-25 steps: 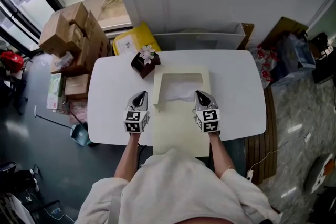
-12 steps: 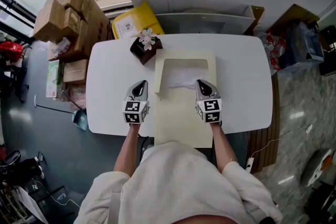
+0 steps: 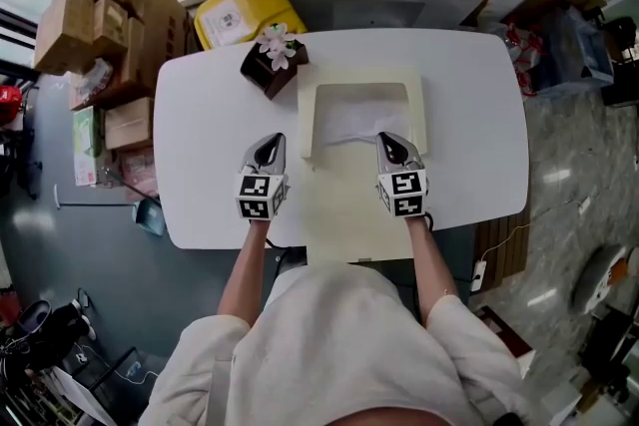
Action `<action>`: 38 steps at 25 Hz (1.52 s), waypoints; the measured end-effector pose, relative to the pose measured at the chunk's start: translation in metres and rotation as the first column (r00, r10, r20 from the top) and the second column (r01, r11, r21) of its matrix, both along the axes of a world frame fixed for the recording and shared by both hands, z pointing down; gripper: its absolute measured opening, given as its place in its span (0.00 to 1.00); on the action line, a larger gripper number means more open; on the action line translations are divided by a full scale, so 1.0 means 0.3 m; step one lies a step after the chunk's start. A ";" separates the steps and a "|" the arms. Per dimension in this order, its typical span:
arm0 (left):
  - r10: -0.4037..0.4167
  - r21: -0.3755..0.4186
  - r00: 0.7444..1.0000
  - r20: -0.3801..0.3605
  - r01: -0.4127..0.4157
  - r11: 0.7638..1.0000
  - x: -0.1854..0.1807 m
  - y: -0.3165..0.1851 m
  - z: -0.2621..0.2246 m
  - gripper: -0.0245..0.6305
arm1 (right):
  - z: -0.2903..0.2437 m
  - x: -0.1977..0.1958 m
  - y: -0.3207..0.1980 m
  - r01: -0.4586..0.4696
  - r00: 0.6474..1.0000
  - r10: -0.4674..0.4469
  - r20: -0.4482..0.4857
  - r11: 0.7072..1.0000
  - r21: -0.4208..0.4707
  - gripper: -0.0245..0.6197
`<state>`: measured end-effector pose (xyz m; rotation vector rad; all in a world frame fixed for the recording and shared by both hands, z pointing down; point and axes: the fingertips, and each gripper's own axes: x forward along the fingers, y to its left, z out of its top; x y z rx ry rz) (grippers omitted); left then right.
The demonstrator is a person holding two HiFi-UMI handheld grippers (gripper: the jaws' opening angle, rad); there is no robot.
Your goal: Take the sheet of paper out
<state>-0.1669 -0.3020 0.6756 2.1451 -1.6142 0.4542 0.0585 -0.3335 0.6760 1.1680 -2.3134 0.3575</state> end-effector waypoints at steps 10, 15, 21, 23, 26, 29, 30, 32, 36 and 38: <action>0.025 -0.048 0.998 -0.050 -0.028 0.998 -0.021 0.016 0.098 0.04 | 0.113 -0.061 0.055 0.016 0.998 -0.020 -0.068 0.998 -0.057 0.04; 0.022 -0.061 0.998 -0.062 -0.026 0.998 -0.038 0.035 0.134 0.04 | 0.184 -0.097 0.095 0.118 0.973 -0.131 -0.189 0.990 -0.077 0.04; 0.014 -0.068 0.998 -0.065 -0.018 0.998 -0.051 0.058 0.156 0.04 | 0.256 -0.122 0.102 0.270 0.878 -0.266 -0.397 0.962 -0.046 0.04; 0.008 -0.070 0.998 -0.068 -0.013 0.997 -0.056 0.067 0.160 0.04 | 0.270 -0.127 0.096 0.314 0.839 -0.297 -0.457 0.948 -0.039 0.04; -0.001 -0.073 0.997 -0.074 -0.005 0.997 -0.066 0.076 0.165 0.04 | 0.301 -0.134 0.090 0.354 0.793 -0.333 -0.511 0.933 -0.061 0.04; -0.011 -0.069 0.997 -0.079 0.006 0.998 -0.075 0.079 0.161 0.04 | 0.328 -0.135 0.084 0.377 0.751 -0.357 -0.555 0.922 -0.082 0.04; -0.014 -0.066 0.997 -0.080 0.008 0.998 -0.076 0.079 0.159 0.04 | 0.332 -0.135 0.081 0.386 0.740 -0.361 -0.568 0.919 -0.082 0.04; -0.017 -0.065 0.996 -0.082 0.012 0.998 -0.075 0.081 0.158 0.04 | 0.338 -0.135 0.079 0.401 0.724 -0.374 -0.579 0.912 -0.088 0.04; -0.027 -0.064 0.996 -0.084 0.021 0.998 -0.080 0.090 0.156 0.04 | 0.362 -0.137 0.071 0.424 0.689 -0.409 -0.599 0.897 -0.124 0.17; -0.033 -0.063 0.996 -0.082 0.027 0.998 -0.087 0.094 0.157 0.04 | 0.376 -0.138 0.061 0.446 0.652 -0.428 -0.626 0.884 -0.139 0.18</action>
